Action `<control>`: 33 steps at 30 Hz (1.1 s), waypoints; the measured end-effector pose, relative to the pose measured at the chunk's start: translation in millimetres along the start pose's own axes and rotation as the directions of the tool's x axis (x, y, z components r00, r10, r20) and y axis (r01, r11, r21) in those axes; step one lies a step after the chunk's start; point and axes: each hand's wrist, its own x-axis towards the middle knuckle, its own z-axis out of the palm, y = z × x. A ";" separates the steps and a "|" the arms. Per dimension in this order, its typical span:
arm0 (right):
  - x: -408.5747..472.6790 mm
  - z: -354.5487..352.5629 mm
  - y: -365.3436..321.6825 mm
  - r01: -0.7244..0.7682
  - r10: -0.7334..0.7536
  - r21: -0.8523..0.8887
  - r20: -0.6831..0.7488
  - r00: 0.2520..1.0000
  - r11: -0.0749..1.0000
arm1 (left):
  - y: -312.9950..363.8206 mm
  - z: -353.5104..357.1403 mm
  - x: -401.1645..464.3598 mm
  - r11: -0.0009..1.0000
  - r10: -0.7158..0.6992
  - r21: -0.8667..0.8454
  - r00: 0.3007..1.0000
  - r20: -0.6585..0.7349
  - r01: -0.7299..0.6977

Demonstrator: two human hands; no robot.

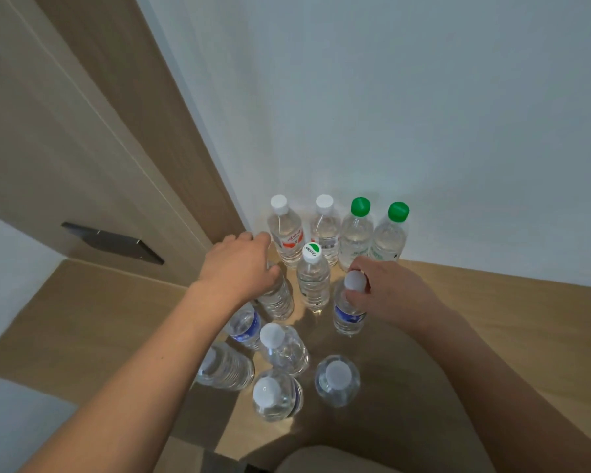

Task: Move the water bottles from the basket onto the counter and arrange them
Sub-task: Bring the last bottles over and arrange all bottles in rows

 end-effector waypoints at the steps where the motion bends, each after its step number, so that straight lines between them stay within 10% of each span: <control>1: 0.6 0.9 0.2 0.002 -0.002 0.002 -0.007 1.000 1.000 | -0.1 -0.2 -1.9 1.000 -0.010 0.002 1.000 0.009 0.010; 6: 2.2 4.3 0.2 0.001 -0.001 0.013 -0.013 1.000 1.000 | -3.6 -10.5 -19.4 1.000 -0.023 0.003 1.000 -0.010 0.023; 14: 3.5 8.3 -2.0 0.033 -0.032 0.014 -0.070 0.997 0.999 | -15.5 13.8 -30.6 0.962 -0.272 0.102 0.903 0.332 0.252; 24: 0.4 -14.9 1.1 -0.086 0.086 0.022 -0.005 0.996 0.996 | -21.3 -80.2 -64.6 0.977 -0.204 0.041 0.974 -0.102 0.209; 33: 7.1 -83.6 -13.4 -0.020 0.014 -0.013 -0.339 0.941 1.000 | -1.0 -178.9 -66.3 0.996 -0.085 -0.076 0.875 -0.477 0.055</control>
